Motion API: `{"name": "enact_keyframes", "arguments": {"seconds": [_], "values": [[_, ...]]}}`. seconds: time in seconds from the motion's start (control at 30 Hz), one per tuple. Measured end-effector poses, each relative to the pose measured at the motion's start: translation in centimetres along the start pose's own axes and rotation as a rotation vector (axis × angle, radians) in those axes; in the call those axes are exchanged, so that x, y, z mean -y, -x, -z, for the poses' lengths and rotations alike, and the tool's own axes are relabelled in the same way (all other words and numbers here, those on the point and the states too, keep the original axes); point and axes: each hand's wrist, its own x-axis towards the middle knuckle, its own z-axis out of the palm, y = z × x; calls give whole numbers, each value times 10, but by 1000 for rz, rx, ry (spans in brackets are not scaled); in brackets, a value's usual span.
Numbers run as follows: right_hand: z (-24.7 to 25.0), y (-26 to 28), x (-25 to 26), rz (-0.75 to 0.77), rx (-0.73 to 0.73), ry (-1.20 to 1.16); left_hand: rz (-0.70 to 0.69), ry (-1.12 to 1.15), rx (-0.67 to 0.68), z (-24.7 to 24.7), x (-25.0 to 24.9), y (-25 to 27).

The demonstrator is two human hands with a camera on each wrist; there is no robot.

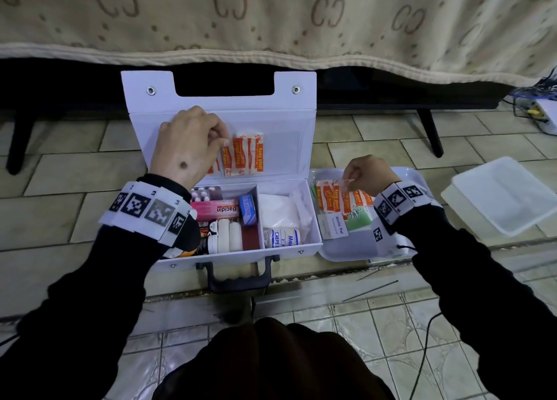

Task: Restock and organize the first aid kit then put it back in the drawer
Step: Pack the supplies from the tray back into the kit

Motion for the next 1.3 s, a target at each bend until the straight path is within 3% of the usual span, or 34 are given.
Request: {"name": "enact_keyframes", "arguments": {"seconds": [0.17, 0.23, 0.3, 0.37, 0.47, 0.67, 1.13, 1.23, 1.3], "values": [[40, 17, 20, 91, -47, 95, 5, 17, 10, 1, -1, 0], [60, 28, 40, 197, -206, 28, 6, 26, 10, 1, -1, 0], [74, 37, 67, 319, -409, -183, 4, 27, 10, 1, -1, 1], [77, 39, 96, 456, -494, -357, -2, 30, 10, 2, -1, 1], [63, 38, 133, 581, -459, -385, -12, 34, 5, 2, 0, 0], [34, 34, 159, 645, -407, -168, -26, 29, -20, 1, 2, -1], [7, 31, 167, 520, -155, -39, -23, 99, 1, 16, 5, -3], [3, 31, 169, 479, -157, -67, -48, -81, -110, 30, 15, -11], [1, 31, 170, 455, -152, -72, -22, -177, -66, 36, 24, -16]]}}
